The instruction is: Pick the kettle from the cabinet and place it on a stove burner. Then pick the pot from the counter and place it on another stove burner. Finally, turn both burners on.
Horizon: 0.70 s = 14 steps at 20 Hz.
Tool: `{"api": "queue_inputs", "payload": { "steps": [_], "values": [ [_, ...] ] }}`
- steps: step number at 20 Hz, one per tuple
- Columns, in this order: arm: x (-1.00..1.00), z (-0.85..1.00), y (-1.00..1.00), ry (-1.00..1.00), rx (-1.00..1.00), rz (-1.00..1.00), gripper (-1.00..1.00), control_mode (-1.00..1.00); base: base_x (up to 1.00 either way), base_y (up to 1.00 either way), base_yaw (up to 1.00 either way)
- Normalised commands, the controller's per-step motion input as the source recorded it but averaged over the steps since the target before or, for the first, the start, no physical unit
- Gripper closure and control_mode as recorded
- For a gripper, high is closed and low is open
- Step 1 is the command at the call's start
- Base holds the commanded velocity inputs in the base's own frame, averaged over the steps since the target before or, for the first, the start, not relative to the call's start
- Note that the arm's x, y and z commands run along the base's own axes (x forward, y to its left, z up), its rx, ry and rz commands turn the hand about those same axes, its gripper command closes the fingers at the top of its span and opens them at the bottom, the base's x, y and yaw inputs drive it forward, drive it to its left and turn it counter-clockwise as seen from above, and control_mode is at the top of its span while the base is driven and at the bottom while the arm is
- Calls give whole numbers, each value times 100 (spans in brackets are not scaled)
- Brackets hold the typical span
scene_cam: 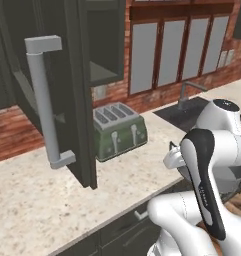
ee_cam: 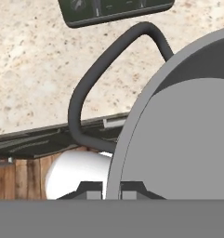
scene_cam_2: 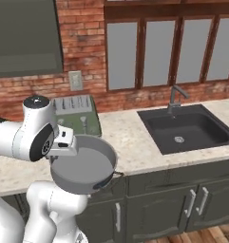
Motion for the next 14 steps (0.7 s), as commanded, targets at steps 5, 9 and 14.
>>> {"api": "queue_inputs", "payload": {
  "steps": [5,9,14],
  "values": [
    [0,0,0,0,0,0,100,100,0,-8,-31],
    [0,0,0,0,0,0,100,100,0,-7,-32],
    [0,0,0,0,0,0,100,100,0,-12,-32]
  ]
}}
